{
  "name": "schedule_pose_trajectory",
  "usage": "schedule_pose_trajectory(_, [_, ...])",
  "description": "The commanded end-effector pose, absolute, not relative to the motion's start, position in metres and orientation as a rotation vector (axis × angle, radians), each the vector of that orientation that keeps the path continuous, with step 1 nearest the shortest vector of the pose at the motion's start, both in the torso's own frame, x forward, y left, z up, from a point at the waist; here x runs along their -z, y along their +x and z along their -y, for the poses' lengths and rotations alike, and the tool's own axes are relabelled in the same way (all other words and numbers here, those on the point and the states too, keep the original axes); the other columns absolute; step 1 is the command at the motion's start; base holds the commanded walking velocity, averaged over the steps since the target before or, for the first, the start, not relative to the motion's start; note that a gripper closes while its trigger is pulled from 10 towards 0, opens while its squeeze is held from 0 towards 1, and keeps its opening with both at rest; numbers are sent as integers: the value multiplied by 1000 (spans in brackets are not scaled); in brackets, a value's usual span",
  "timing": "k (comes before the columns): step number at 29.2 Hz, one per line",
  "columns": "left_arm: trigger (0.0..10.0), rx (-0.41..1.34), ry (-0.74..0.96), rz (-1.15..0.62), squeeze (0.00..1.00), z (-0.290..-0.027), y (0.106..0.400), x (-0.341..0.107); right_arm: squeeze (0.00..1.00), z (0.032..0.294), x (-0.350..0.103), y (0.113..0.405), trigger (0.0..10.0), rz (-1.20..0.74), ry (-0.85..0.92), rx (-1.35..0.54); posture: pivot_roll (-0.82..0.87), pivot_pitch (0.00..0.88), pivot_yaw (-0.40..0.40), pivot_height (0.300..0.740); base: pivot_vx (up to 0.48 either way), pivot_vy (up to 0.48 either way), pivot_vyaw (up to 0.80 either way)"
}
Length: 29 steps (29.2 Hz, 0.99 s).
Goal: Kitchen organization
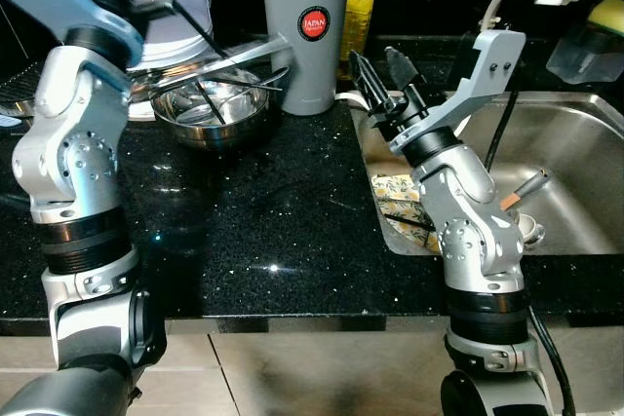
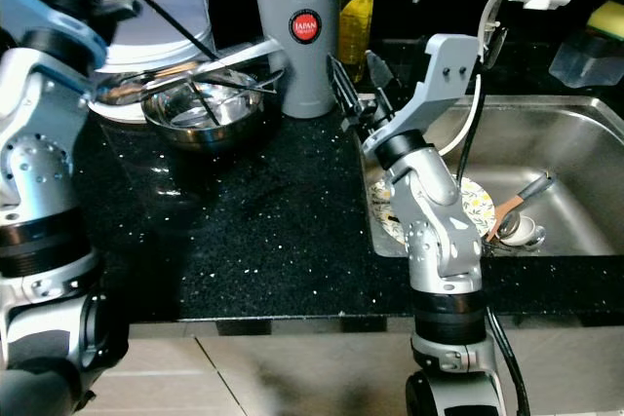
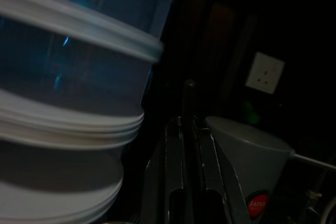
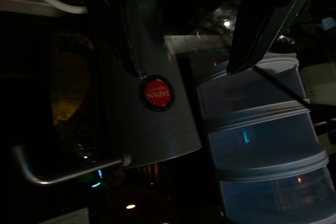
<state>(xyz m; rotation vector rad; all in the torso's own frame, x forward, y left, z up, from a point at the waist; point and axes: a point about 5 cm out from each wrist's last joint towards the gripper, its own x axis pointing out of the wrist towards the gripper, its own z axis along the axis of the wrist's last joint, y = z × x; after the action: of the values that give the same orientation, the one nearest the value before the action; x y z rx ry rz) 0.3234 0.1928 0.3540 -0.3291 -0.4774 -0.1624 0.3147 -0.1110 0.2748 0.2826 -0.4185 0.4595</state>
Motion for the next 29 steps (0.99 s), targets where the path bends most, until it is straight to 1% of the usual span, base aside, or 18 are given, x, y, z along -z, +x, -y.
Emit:
schedule_pose_trajectory(1, [10000, 180, -321, 492, 0, -187, 322, -358, 0, 112, -275, 315, 10000, 423, 279, -451, 40, 8, -15, 740, 0, 0, 0])
schedule_pose_trajectory(8, [10000, 242, -280, 540, 0, -180, 312, -374, 0, 112, -274, 315, 10000, 423, 277, -447, 39, 7, -14, 740, 0, 0, 0])
schedule_pose_trajectory(12, [10000, 314, -258, 637, 0, -173, 296, -391, 0, 113, -274, 316, 10000, 424, 276, -447, 38, 5, -18, 740, 0, 0, 0])
schedule_pose_trajectory(13, [10000, 369, -245, 677, 0, -167, 288, -398, 0, 113, -275, 316, 10000, 425, 276, -449, 40, 4, -19, 740, 0, 0, 0])
schedule_pose_trajectory(15, [10000, 417, -268, 671, 0, -161, 287, -396, 0, 112, -276, 315, 10000, 430, 278, -454, 41, 3, -19, 740, 0, 0, 0])
schedule_pose_trajectory(18, [10000, 467, -395, 610, 0, -155, 293, -386, 0, 111, -279, 314, 10000, 443, 270, -466, 41, 2, -19, 740, 0, 0, 0])
schedule_pose_trajectory(19, [10000, 467, -395, 610, 0, -155, 293, -386, 0, 111, -279, 314, 10000, 443, 270, -466, 41, 2, -19, 740, 0, 0, 0])
schedule_pose_trajectory(20, [10000, 491, -481, 574, 0, -151, 297, -380, 0, 108, -282, 313, 10000, 465, 195, -476, 41, 0, -16, 740, 0, 0, 0])
schedule_pose_trajectory(21, [10000, 491, -481, 574, 0, -151, 297, -380, 0, 108, -282, 313, 10000, 465, 195, -476, 41, 0, -16, 740, 0, 0, 0])
schedule_pose_trajectory(23, [10000, 509, -598, 505, 0, -144, 305, -369, 0, 99, -286, 307, 10000, 513, 44, -508, 40, 0, -6, 740, 0, 0, 0])
schedule_pose_trajectory(26, [10000, 511, -631, 475, 0, -140, 308, -364, 0, 95, -287, 305, 10000, 533, -6, -512, 40, 0, -6, 740, 0, 0, 0])
schedule_pose_trajectory(27, [10000, 538, -658, 420, 0, -130, 312, -356, 0, 87, -289, 303, 10000, 576, -122, -494, 38, 0, 2, 740, 0, 0, 0])
schedule_pose_trajectory(28, [10000, 547, -664, 402, 0, -126, 313, -354, 0, 85, -289, 302, 10000, 590, -173, -480, 38, 0, 2, 740, 0, 0, 0])
schedule_pose_trajectory(29, [10000, 547, -664, 402, 0, -126, 313, -354, 0, 85, -289, 302, 10000, 590, -173, -480, 38, 0, 2, 740, 0, 0, 0])
